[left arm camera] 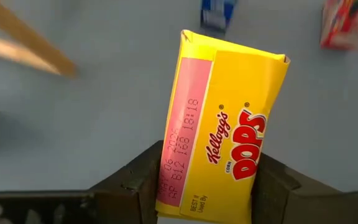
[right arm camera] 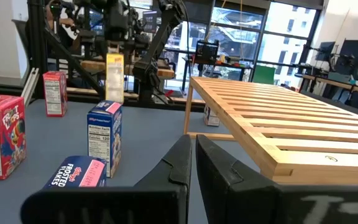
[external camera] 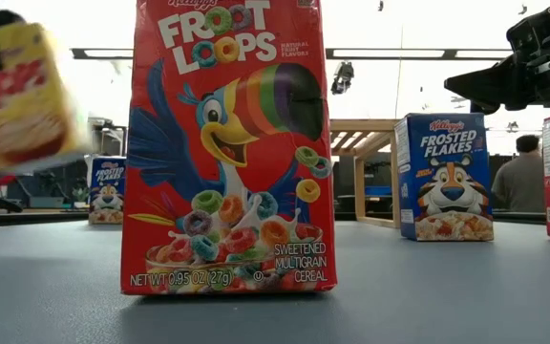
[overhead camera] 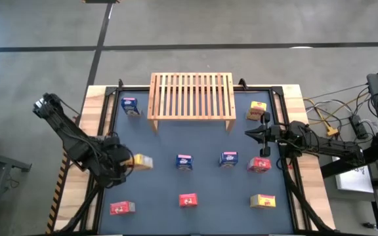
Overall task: Stack cereal on shelf
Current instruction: Put the middle left yellow cereal box on the shelf
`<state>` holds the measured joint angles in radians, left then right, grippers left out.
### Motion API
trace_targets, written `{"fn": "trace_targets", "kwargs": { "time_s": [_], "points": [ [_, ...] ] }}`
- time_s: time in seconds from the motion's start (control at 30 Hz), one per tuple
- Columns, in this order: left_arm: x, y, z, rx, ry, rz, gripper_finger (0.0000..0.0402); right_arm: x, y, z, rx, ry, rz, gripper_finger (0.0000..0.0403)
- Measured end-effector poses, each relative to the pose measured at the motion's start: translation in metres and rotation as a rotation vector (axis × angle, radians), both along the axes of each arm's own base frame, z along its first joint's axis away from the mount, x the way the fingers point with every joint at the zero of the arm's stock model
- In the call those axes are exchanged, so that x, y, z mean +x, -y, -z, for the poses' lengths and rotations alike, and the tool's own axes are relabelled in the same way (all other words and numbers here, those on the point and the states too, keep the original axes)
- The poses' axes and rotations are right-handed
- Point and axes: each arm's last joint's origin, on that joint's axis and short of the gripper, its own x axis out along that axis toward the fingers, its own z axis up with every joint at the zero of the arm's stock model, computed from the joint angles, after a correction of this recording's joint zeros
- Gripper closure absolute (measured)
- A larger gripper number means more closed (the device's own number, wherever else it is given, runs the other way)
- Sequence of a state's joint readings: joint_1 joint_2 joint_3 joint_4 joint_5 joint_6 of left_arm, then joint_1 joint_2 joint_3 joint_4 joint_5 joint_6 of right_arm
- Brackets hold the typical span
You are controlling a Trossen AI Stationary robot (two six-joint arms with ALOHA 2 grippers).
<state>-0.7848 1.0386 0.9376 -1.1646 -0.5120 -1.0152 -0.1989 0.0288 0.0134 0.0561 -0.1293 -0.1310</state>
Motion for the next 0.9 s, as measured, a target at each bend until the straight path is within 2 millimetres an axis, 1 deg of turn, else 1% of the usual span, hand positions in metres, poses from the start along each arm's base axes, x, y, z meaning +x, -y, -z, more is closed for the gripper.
{"fn": "trace_targets", "kwargs": {
  "time_s": [0.13, 0.33, 0.53, 0.63, 0.77, 0.9],
  "points": [
    [0.003, -0.005, -0.019, 0.076, 0.077, -0.017, 0.0243, 0.000, 0.000, 0.000, 0.000, 0.000, 0.000, 0.0390],
    [0.011, -0.017, -0.038, 0.156, 0.109, -0.012, 0.0243, 0.000, 0.000, 0.000, 0.000, 0.000, 0.000, 0.0390],
    [0.017, -0.028, -0.055, 0.331, 0.207, -0.056, 0.0243, 0.000, 0.000, 0.000, 0.000, 0.000, 0.000, 0.0390],
    [0.018, -0.031, -0.060, 0.435, 0.237, -0.062, 0.0243, 0.000, 0.000, 0.000, 0.000, 0.000, 0.000, 0.0390],
    [0.020, -0.036, -0.065, 0.540, 0.235, -0.055, 0.0243, 0.000, 0.000, 0.000, 0.000, 0.000, 0.000, 0.0390],
    [0.021, -0.043, -0.064, 0.630, 0.225, -0.082, 0.0243, 0.000, 0.000, 0.000, 0.000, 0.000, 0.000, 0.0390]
  ]
}}
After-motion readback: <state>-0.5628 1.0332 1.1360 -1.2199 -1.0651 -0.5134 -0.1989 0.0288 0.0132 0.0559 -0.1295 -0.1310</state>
